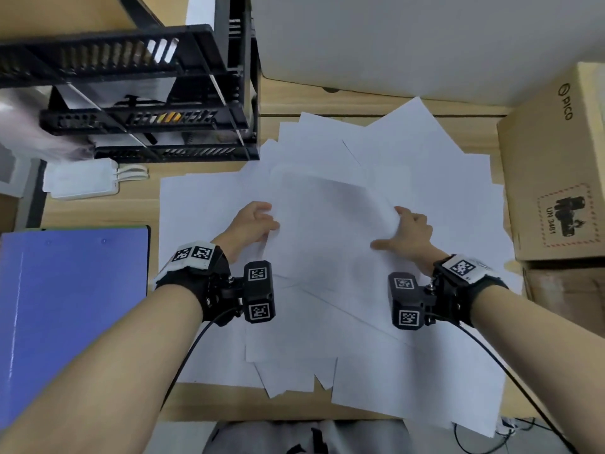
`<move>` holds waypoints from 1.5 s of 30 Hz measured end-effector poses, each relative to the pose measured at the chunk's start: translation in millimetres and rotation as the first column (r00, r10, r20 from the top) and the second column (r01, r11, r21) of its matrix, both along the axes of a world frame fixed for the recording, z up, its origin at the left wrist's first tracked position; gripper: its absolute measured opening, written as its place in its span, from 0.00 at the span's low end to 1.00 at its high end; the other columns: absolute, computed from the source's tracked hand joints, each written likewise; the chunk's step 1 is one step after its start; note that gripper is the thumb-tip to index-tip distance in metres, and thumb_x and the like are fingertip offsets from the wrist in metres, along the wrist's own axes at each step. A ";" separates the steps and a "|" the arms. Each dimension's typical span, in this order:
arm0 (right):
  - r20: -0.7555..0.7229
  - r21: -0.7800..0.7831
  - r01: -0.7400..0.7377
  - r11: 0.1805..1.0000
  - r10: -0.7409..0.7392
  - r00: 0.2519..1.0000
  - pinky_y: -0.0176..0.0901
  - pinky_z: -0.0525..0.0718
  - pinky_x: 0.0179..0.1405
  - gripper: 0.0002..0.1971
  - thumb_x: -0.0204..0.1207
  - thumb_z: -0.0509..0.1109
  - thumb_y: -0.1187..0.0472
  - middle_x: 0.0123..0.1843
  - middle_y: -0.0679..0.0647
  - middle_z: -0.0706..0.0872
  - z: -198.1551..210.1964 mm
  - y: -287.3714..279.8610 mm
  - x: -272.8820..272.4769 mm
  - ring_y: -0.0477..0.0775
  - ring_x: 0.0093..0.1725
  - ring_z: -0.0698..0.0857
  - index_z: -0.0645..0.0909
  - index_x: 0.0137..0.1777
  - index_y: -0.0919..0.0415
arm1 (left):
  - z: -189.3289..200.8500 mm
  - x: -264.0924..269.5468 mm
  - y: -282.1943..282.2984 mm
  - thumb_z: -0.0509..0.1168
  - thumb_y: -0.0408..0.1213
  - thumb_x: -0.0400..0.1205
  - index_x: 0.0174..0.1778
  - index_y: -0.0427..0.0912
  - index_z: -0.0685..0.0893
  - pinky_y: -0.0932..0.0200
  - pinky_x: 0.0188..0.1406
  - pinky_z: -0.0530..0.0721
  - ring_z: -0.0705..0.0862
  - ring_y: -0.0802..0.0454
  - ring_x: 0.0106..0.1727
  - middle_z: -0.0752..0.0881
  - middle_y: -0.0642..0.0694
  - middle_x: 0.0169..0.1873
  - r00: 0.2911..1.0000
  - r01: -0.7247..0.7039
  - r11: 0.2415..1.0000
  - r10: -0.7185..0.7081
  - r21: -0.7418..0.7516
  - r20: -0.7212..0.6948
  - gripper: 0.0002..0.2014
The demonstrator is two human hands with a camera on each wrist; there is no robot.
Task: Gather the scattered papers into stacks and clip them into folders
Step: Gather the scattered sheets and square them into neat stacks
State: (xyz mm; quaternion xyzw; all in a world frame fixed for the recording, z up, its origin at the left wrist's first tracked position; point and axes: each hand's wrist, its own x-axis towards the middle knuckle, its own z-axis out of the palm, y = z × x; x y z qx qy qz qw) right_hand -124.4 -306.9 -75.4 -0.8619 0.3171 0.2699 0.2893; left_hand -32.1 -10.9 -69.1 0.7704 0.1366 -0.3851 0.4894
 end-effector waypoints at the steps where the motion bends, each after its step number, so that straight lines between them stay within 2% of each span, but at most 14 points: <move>1: 0.006 0.003 0.000 1.000 0.000 1.000 0.53 0.60 0.76 0.51 0.63 0.83 0.49 0.75 0.65 0.64 -1.5 1.7 0.1 0.68 0.77 0.62 0.59 0.81 0.56 | -0.5 -1.4 -4.6 0.70 0.32 0.80 0.71 0.46 0.73 0.61 0.51 0.82 0.82 0.51 0.51 0.80 0.48 0.53 1.000 0.018 1.000 -0.018 0.010 0.006 0.23; 5: 0.020 0.090 0.002 0.996 -0.004 1.000 0.57 0.72 0.71 0.40 0.66 0.81 0.52 0.69 0.64 0.76 -2.1 3.6 0.3 0.68 0.71 0.73 0.68 0.76 0.58 | 3.2 -7.2 -20.8 0.69 0.30 0.81 0.68 0.40 0.76 0.65 0.42 0.81 0.84 0.52 0.49 0.84 0.46 0.53 0.997 0.069 0.998 -0.069 -0.009 0.030 0.19; 9: 0.080 0.230 0.000 0.973 -0.019 0.997 0.60 0.82 0.63 0.19 0.66 0.78 0.46 0.53 0.55 0.89 9.1 1.1 -0.8 0.61 0.58 0.85 0.86 0.54 0.55 | 10.0 -5.9 -27.8 0.62 0.33 0.86 0.64 0.39 0.82 0.66 0.44 0.80 0.85 0.51 0.53 0.86 0.48 0.55 0.986 0.147 0.989 -0.146 -0.008 0.074 0.11; 11: 0.088 0.321 0.029 0.947 -0.060 0.994 0.58 0.85 0.60 0.19 0.66 0.77 0.43 0.52 0.51 0.91 21.1 -2.4 2.4 0.58 0.54 0.88 0.86 0.54 0.51 | 11.6 -1.7 -28.6 0.61 0.34 0.86 0.65 0.39 0.82 0.63 0.51 0.79 0.83 0.51 0.57 0.85 0.48 0.57 0.981 0.150 0.989 -0.148 -0.007 0.122 0.13; 15: 0.091 0.374 -0.107 0.921 0.078 0.993 0.53 0.84 0.61 0.11 0.76 0.74 0.58 0.55 0.55 0.89 36.2 -3.8 12.3 0.57 0.54 0.87 0.85 0.58 0.55 | 13.6 2.3 -30.0 0.62 0.32 0.85 0.61 0.42 0.85 0.59 0.57 0.80 0.84 0.50 0.58 0.86 0.49 0.56 0.978 0.173 0.984 -0.168 -0.032 0.124 0.11; 18: 0.088 0.312 -0.236 0.920 0.219 0.972 0.47 0.79 0.53 0.10 0.78 0.69 0.63 0.51 0.56 0.88 41.6 1.7 16.8 0.59 0.50 0.84 0.85 0.58 0.59 | 15.9 2.1 -26.2 0.61 0.30 0.83 0.53 0.45 0.85 0.60 0.52 0.80 0.83 0.50 0.53 0.86 0.50 0.50 0.980 0.152 0.988 -0.150 -0.003 0.133 0.09; 21: 0.044 0.184 -0.267 0.946 0.263 0.964 0.42 0.75 0.43 0.11 0.79 0.66 0.66 0.46 0.56 0.83 46.9 -3.4 18.5 0.58 0.48 0.80 0.84 0.58 0.61 | 15.5 5.2 -9.6 0.59 0.29 0.84 0.67 0.45 0.81 0.59 0.62 0.74 0.77 0.50 0.65 0.80 0.47 0.64 0.979 0.038 0.995 -0.057 0.097 0.196 0.17; 24: -0.047 0.099 -0.284 0.954 0.290 0.956 0.40 0.71 0.47 0.07 0.78 0.65 0.67 0.48 0.57 0.81 46.8 -14.3 9.3 0.58 0.50 0.78 0.83 0.52 0.63 | 13.2 2.1 14.8 0.57 0.28 0.85 0.74 0.42 0.77 0.55 0.71 0.72 0.73 0.48 0.75 0.76 0.45 0.73 0.977 -0.057 0.981 0.016 0.184 0.214 0.21; 27: -0.087 0.069 -0.292 0.954 0.297 0.951 0.43 0.71 0.38 0.04 0.77 0.64 0.67 0.43 0.58 0.80 39.7 -16.7 -5.1 0.57 0.44 0.77 0.79 0.42 0.63 | 6.5 -8.5 33.1 0.57 0.30 0.85 0.76 0.42 0.75 0.53 0.73 0.71 0.72 0.48 0.76 0.75 0.46 0.75 0.983 -0.098 0.975 0.064 0.199 0.171 0.22; 30: -0.027 0.056 -0.286 0.957 0.287 0.957 0.39 0.68 0.31 0.02 0.76 0.67 0.67 0.41 0.58 0.78 32.5 -7.9 -13.8 0.56 0.43 0.76 0.79 0.43 0.63 | 1.1 -19.2 40.7 0.60 0.30 0.84 0.76 0.43 0.74 0.55 0.72 0.71 0.73 0.49 0.75 0.76 0.47 0.74 0.988 -0.080 0.980 0.054 0.184 0.141 0.23; 35: -0.016 0.099 -0.281 0.954 0.284 0.959 0.43 0.72 0.47 0.22 0.71 0.77 0.61 0.52 0.56 0.79 18.7 5.1 -24.8 0.56 0.52 0.77 0.76 0.62 0.64 | -3.6 -31.9 36.1 0.65 0.29 0.82 0.76 0.40 0.75 0.58 0.71 0.70 0.71 0.47 0.77 0.73 0.45 0.76 0.980 0.070 0.979 -0.103 0.190 0.169 0.24; 40: -0.041 0.093 -0.141 0.986 0.146 0.988 0.46 0.76 0.47 0.21 0.71 0.75 0.65 0.50 0.56 0.79 12.4 9.0 -38.4 0.57 0.51 0.78 0.72 0.62 0.61 | -10.5 -41.7 38.5 0.67 0.33 0.81 0.77 0.46 0.75 0.51 0.81 0.59 0.60 0.46 0.82 0.62 0.44 0.81 0.960 0.167 0.952 -0.216 0.257 0.176 0.25; 43: -0.012 0.134 -0.117 0.984 0.120 0.993 0.43 0.75 0.48 0.18 0.72 0.74 0.66 0.50 0.54 0.81 15.7 8.4 -38.9 0.57 0.52 0.79 0.75 0.60 0.59 | -11.9 -45.1 40.4 0.66 0.35 0.81 0.78 0.49 0.72 0.51 0.80 0.56 0.52 0.44 0.84 0.55 0.43 0.83 0.962 0.105 0.938 -0.179 0.331 0.204 0.27; 45: 0.023 0.151 -0.152 0.977 0.151 0.988 0.41 0.75 0.42 0.09 0.73 0.72 0.67 0.43 0.52 0.83 21.8 8.9 -37.3 0.55 0.47 0.81 0.79 0.51 0.58 | -12.4 -47.6 43.0 0.66 0.34 0.80 0.80 0.47 0.69 0.48 0.80 0.58 0.51 0.43 0.84 0.53 0.42 0.83 0.972 0.015 0.933 -0.099 0.361 0.215 0.30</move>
